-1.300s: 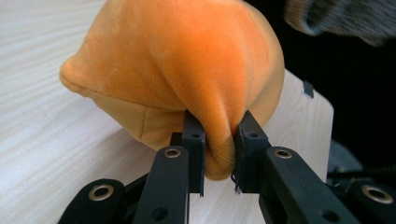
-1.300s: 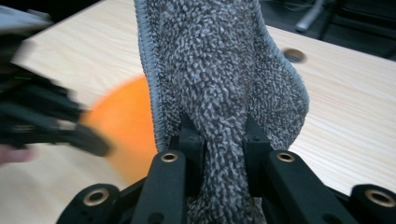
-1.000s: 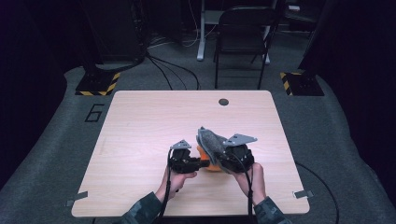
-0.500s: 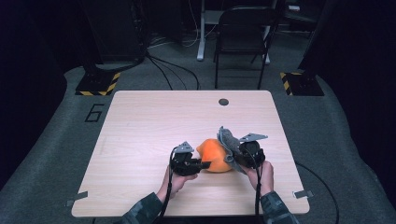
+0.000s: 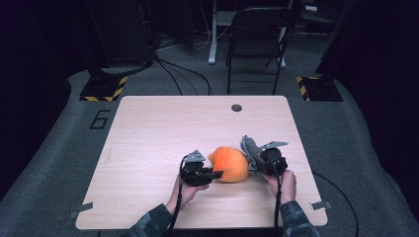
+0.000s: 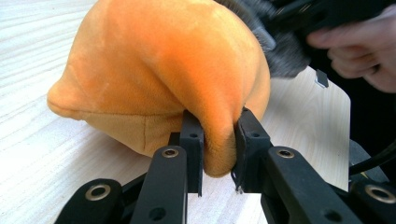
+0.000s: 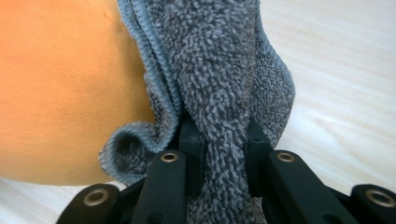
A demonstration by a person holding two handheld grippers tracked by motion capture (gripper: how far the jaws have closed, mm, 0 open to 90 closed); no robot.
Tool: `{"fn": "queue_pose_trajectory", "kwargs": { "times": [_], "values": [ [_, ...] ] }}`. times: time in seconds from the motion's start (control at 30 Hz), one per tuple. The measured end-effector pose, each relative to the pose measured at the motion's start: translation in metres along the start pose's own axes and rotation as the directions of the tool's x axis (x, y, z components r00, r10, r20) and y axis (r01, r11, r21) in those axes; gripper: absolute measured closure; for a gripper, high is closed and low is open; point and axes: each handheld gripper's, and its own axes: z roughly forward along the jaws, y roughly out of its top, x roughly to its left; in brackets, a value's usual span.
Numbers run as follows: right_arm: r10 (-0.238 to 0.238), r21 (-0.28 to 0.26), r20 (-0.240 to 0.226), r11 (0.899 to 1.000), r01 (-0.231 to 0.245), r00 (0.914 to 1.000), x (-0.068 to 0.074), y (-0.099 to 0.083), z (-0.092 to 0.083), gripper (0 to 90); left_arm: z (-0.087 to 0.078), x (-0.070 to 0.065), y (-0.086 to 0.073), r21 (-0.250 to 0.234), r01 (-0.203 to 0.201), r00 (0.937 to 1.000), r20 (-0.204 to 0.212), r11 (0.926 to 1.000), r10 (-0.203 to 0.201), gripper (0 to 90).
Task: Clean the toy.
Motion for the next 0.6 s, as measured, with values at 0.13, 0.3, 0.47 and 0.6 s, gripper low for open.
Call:
{"fn": "queue_pose_trajectory", "kwargs": {
  "times": [0.13,0.3,0.47,0.6],
  "values": [
    [-0.039,-0.115,-0.042,0.993,0.034,0.9984,0.018,0.015,-0.034,75.7,0.0,0.001,0.0,-0.004,0.008,1.0,-0.002,1.0,-0.008,75.9],
    [-0.166,-0.208,-0.145,0.969,0.134,0.9754,0.068,0.026,-0.052,75.6,0.0,-0.001,0.0,0.003,-0.017,0.9999,-0.003,0.9999,0.017,75.9],
    [-0.229,-0.163,-0.066,0.963,0.216,0.9713,0.082,0.022,-0.035,75.6,0.0,0.002,-0.002,0.011,-0.016,0.9998,-0.008,0.9998,0.016,76.0],
    [-0.187,-0.145,-0.036,0.973,0.18,0.9817,0.066,0.019,-0.031,75.6,0.0,0.0,-0.002,0.013,-0.019,0.9998,-0.009,0.9997,0.019,75.9]
  ]
}}
